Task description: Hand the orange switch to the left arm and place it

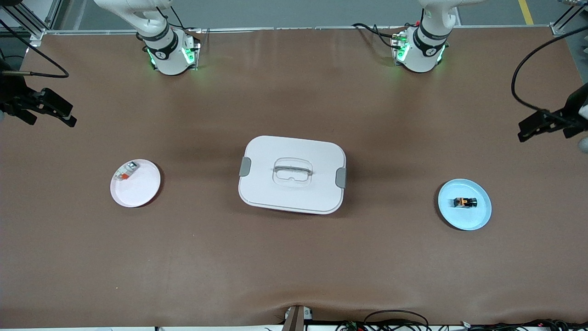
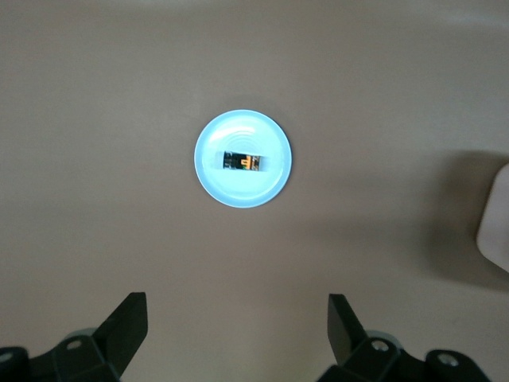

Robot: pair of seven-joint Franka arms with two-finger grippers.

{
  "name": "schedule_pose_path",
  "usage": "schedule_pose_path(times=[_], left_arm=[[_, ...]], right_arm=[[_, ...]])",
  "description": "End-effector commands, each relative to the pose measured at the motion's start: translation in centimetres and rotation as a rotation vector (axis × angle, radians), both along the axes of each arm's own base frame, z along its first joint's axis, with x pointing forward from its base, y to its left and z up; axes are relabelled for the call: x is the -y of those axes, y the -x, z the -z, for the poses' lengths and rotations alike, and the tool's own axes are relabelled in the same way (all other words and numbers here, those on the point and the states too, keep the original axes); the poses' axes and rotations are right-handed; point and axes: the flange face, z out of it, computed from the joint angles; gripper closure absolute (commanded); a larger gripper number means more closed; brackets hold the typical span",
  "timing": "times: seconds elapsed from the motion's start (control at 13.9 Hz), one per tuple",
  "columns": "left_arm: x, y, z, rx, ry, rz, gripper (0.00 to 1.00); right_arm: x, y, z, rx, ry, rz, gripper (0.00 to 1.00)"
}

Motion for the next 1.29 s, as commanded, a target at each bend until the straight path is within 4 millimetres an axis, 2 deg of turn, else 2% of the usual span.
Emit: schedule_pose_path(times=[0.0,0.22,0.43,0.93,1.22], left_arm=[[-0.4,3.3,-0.7,-0.005,0.03,0.001,0.0],[-0.1,4.5,-1.0,-0.003,0.03,0.002,0.0],[0.1,4.7,-1.1,-0.014,0.029,0.006,0.0],[1.0,5.3,-1.5,-0.031,0.028,0.025,0.0],[4.1,5.4,-0.8,-0.049,0.021,0.08,0.0]], right_arm=[[0.7,-0.2,-0.5,-0.001,0.016,0.01,0.0],[0.6,-0.2,-0.5,-0.003,0.016,0.013,0.0],[1.2,-0.1,-0.5,-0.003,0.016,0.025,0.0],[1.1,-0.2,-0.5,-0.003,0.014,0.025,0.0],[1.0,-0.2,-0.4,-0.006,0.015,0.019,0.0]])
